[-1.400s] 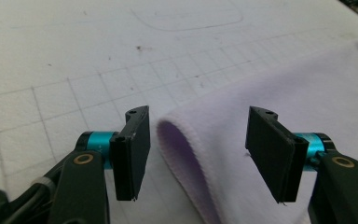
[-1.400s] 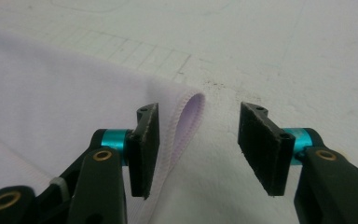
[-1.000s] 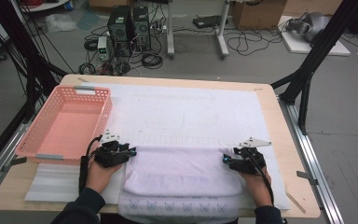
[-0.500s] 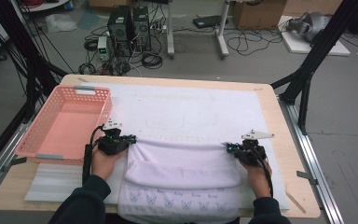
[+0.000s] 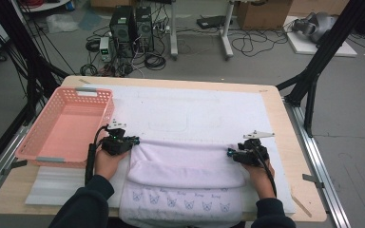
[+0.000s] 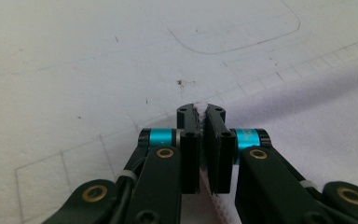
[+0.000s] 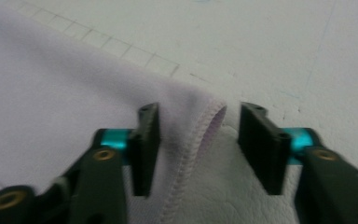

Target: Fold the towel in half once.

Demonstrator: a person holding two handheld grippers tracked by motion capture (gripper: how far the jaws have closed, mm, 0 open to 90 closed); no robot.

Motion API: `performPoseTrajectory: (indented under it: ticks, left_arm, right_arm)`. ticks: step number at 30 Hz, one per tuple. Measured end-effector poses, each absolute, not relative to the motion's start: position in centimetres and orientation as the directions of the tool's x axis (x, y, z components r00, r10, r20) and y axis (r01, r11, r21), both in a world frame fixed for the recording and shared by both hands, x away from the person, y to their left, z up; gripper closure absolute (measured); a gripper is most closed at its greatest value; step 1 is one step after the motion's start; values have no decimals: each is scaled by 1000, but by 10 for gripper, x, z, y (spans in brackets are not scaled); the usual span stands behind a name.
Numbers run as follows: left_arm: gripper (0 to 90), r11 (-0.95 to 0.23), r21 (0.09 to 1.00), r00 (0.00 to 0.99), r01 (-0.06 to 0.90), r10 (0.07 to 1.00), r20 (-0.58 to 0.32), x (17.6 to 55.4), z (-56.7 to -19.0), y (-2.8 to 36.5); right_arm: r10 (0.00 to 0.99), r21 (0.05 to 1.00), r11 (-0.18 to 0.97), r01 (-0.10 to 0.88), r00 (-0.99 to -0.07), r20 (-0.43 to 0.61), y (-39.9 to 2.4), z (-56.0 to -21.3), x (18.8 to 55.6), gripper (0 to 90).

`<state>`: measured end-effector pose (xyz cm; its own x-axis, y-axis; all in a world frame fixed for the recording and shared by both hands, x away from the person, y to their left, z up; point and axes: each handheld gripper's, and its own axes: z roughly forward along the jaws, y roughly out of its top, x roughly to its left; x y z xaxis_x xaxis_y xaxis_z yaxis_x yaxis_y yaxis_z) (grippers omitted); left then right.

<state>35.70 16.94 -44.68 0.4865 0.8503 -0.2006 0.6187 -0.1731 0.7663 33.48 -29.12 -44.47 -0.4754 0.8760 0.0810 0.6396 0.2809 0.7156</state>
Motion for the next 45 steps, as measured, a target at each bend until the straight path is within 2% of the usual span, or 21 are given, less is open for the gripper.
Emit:
performPoseTrajectory:
  ticks: [1,2,4,7,10,15,20,23,30,32,33,35,36,39,42,45]
  left_arm:
    - [848,-165,767,483,620,851,-207,357,-448,170]
    - [848,-160,766,480,623,851,-212,358,-449,170]
    - [849,-159,771,480,617,852,-208,358,-449,170]
    - [850,-159,791,473,591,863,-180,358,-446,167]
    - [852,-130,817,454,562,874,-173,362,-437,168]
    - [852,-83,835,435,544,879,-196,384,-422,168]
    - [851,-59,828,409,557,887,-212,410,-417,168]
    - [851,-86,831,406,549,897,-175,420,-417,167]
    - [850,-81,840,388,536,907,-160,431,-419,167]
    - [834,-170,813,428,556,898,-105,431,-426,164]
    - [793,-204,803,447,559,891,-84,430,-427,162]
    - [591,-201,801,451,564,888,-94,428,-426,162]
    - [549,-182,811,450,556,887,-109,425,-423,164]
    - [473,-122,848,441,516,886,-142,418,-415,169]
    - [439,-109,850,457,515,874,-165,410,-412,173]
    - [418,-101,848,482,520,854,-194,401,-412,174]
  right_arm:
    - [859,719,283,635,-501,105,-291,-445,335,761]
    - [843,718,295,631,-525,115,-288,-445,335,816]
    - [836,719,346,603,-546,55,-282,-444,334,848]
    - [837,730,310,609,-539,94,-288,-443,337,858]
    - [858,781,260,568,-508,84,-292,-438,341,860]
    - [876,809,256,530,-481,37,-294,-422,362,859]
    - [887,800,269,536,-461,11,-291,-410,392,857]
    - [895,808,251,533,-445,15,-289,-406,406,856]
    - [919,807,220,548,-394,17,-282,-406,428,852]
    - [923,792,233,564,-385,2,-277,-411,430,839]
    - [923,784,241,572,-385,-2,-274,-414,430,812]
    - [928,792,213,572,-372,19,-273,-416,428,704]
    - [930,804,196,561,-366,29,-275,-416,427,665]
    - [938,812,169,559,-344,42,-280,-412,419,538]
    - [936,819,165,550,-348,45,-287,-410,409,494]
    - [931,821,129,557,-353,94,-295,-408,400,486]
